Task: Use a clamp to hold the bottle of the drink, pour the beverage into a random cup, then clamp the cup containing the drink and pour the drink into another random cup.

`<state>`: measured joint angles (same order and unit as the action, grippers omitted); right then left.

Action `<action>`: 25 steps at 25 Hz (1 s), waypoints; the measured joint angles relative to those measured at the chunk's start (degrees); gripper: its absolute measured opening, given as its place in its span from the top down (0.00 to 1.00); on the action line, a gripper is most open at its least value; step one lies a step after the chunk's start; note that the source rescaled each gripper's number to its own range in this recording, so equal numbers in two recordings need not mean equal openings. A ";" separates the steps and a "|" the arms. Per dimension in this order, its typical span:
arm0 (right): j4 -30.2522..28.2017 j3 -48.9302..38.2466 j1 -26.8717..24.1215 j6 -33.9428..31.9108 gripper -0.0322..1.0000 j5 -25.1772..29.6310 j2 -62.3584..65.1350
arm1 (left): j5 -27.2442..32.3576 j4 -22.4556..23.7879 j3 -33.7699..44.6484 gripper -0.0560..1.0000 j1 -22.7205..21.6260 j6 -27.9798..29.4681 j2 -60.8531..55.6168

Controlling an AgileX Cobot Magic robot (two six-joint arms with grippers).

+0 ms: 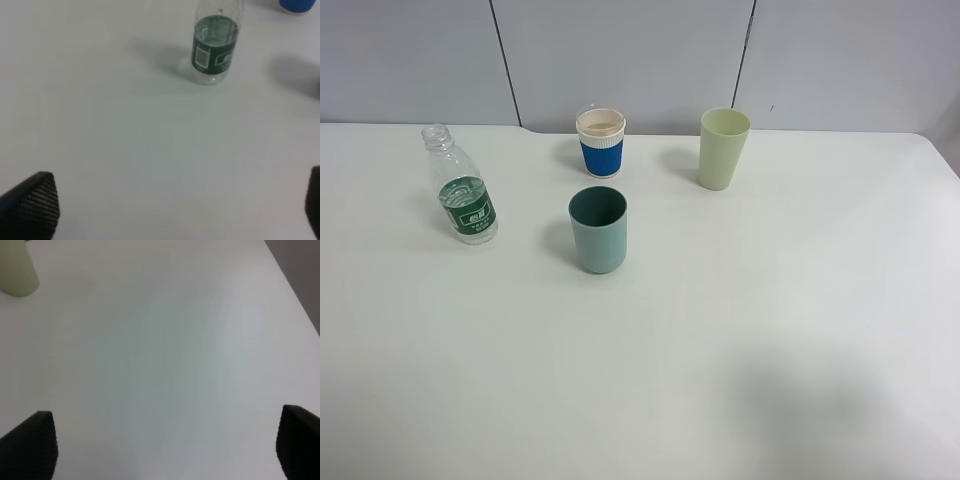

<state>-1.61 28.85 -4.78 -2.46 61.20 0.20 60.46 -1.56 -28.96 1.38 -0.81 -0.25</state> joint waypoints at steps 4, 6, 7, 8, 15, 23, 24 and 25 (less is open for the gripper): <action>0.00 0.00 0.00 0.00 0.25 0.00 0.00 | 0.00 0.00 0.00 0.00 0.00 0.00 0.00; 0.00 0.00 0.00 0.00 0.25 0.00 0.00 | 0.00 0.00 0.00 0.00 0.00 0.00 0.00; 0.00 0.00 0.00 0.00 0.25 0.00 0.00 | 0.00 0.00 0.00 0.00 0.00 0.00 0.00; 0.00 0.00 0.00 0.00 0.25 0.00 0.00 | 0.00 0.00 0.00 0.00 0.00 0.00 0.00; 0.00 0.00 0.00 0.00 0.25 0.00 0.00 | 0.00 0.00 0.00 0.00 0.00 0.00 0.00; 0.00 0.00 0.00 0.00 0.25 0.00 0.00 | 0.00 0.00 0.00 0.00 0.00 0.00 0.00; 0.00 0.00 0.00 0.00 0.25 0.00 0.00 | 0.00 0.00 0.00 0.00 0.00 0.00 0.00; 0.00 0.00 0.00 0.00 0.25 0.00 0.00 | 0.00 0.00 0.00 0.00 0.00 0.00 0.00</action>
<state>-1.61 28.85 -4.78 -2.46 61.20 0.20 60.46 -1.56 -28.96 1.38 -0.81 -0.25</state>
